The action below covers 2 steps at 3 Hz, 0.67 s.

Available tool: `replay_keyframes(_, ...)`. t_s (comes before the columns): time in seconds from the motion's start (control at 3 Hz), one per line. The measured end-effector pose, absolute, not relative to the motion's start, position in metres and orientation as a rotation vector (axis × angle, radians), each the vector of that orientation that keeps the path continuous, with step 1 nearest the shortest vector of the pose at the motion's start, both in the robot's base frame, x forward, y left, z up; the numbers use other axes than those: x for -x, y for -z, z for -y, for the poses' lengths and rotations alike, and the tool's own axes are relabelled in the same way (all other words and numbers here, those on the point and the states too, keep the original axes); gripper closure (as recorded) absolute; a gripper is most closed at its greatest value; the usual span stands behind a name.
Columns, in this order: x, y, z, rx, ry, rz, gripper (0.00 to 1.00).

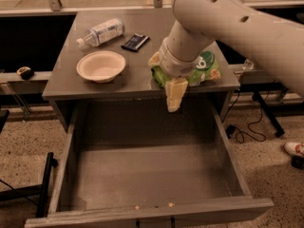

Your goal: Place green rice chip bag into top drawer

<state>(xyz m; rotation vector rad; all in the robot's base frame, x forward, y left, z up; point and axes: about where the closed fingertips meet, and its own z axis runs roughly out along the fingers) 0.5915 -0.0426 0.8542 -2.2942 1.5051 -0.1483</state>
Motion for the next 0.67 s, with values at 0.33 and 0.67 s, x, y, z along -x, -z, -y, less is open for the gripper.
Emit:
replay_keyframes(0.33,-0.609,-0.833,0.035,2.302,0.122,-1.522,0.39)
replay_keyframes(0.67,-0.622,-0.826,0.03,2.312,0.143,-1.515,0.63)
